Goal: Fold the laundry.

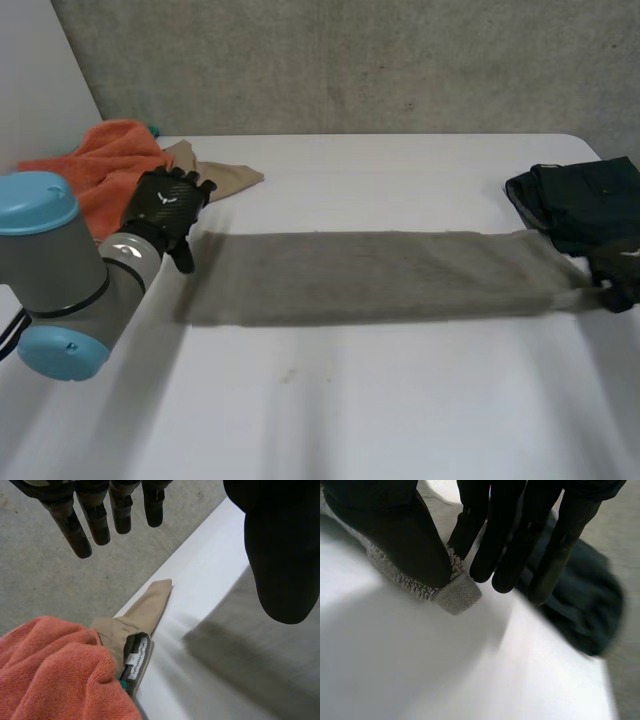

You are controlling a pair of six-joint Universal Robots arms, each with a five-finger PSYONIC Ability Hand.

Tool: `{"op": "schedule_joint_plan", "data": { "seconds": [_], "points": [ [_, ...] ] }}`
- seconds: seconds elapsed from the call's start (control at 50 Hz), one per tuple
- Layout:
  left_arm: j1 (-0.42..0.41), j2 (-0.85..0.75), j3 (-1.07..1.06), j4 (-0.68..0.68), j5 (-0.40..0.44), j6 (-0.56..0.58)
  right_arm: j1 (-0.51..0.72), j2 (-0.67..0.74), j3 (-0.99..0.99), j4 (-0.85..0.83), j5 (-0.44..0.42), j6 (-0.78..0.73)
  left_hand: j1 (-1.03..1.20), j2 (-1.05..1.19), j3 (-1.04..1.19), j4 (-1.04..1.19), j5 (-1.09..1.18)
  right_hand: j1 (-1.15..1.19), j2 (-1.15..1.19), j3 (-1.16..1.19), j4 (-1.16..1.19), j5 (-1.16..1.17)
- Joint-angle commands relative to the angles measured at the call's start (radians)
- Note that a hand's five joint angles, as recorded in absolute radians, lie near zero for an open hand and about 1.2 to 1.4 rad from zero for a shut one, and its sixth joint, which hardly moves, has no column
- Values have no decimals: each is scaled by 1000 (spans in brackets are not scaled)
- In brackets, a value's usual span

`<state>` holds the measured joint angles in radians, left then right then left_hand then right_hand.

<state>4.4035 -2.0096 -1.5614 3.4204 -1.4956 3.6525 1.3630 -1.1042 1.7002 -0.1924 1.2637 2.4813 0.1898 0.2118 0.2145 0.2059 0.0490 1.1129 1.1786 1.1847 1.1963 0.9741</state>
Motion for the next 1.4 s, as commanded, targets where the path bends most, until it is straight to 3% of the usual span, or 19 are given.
{"op": "schedule_joint_plan", "data": {
  "seconds": [0.02,0.14,0.24,0.34,0.46,0.56,0.68,0.7,0.74,0.84,0.92,1.04,1.14,1.2,1.22,1.26,1.4],
  "points": [
    [2,57,-31,-1,2,0,-119,-48,-43,10,22,-240,-3,-25,-27,-19,-36,283,218,212,200,248],
    [8,91,-43,-1,0,-2,-35,-83,-68,-5,43,-312,-3,-25,-27,-19,-36,283,218,212,200,248],
    [10,115,-45,-1,0,-11,239,-155,-90,-116,8,-208,-3,-25,-27,-19,-36,283,218,212,200,248],
    [11,138,-54,-1,-2,-41,499,-146,-96,-225,-36,-196,-3,-25,-27,-19,-36,283,218,212,200,248],
    [20,149,-78,-1,2,-57,822,62,-201,-286,-124,-242,-3,-25,-27,-19,-36,283,218,212,200,248],
    [20,147,-97,0,0,-60,973,228,-309,-246,-144,-266,-3,-25,-27,-19,-36,283,218,212,200,248],
    [22,146,-115,0,2,-58,1002,331,-379,-153,-106,-265,-3,-25,-27,-19,-36,283,218,212,200,248],
    [22,146,-117,0,2,-58,995,320,-379,-141,-89,-253,-6,-28,-30,-22,-39,-326,-392,-398,-409,-362],
    [22,146,-117,0,2,-58,993,300,-375,-134,-58,-233,-6,-28,-30,-22,-39,-938,-1004,-1010,-1022,-974],
    [22,147,-111,0,2,-58,963,169,-318,-121,64,44,-6,-28,-30,-22,-39,-938,-1004,-1010,-1022,-974],
    [20,147,-106,0,2,-58,866,54,-233,-50,89,195,-6,-28,-30,-22,-39,-938,-1004,-1010,-1022,-974],
    [8,147,-106,2,2,-58,760,24,-122,45,98,209,-9,-31,-33,-25,-42,-938,-1004,-1010,-1022,-974],
    [5,140,-112,14,2,-58,630,26,-25,15,123,108,-11,-34,-36,-28,-45,-938,-1004,-1010,-1022,-974],
    [-4,137,-114,29,2,-58,582,26,-1,-22,131,51,-11,-34,-36,-28,-45,-319,-385,-391,-403,-355],
    [-7,137,-114,33,0,-58,573,29,-1,-28,132,27,-11,-34,-36,-28,-45,28,-37,-43,-55,-7],
    [-19,135,-112,34,0,-58,568,33,-4,-38,143,5,-11,-34,-36,-28,-45,282,217,211,199,247],
    [-29,149,-120,34,0,-58,584,-3,-20,-185,272,-70,-11,-34,-36,-28,-45,283,218,212,200,248]
  ]
}}
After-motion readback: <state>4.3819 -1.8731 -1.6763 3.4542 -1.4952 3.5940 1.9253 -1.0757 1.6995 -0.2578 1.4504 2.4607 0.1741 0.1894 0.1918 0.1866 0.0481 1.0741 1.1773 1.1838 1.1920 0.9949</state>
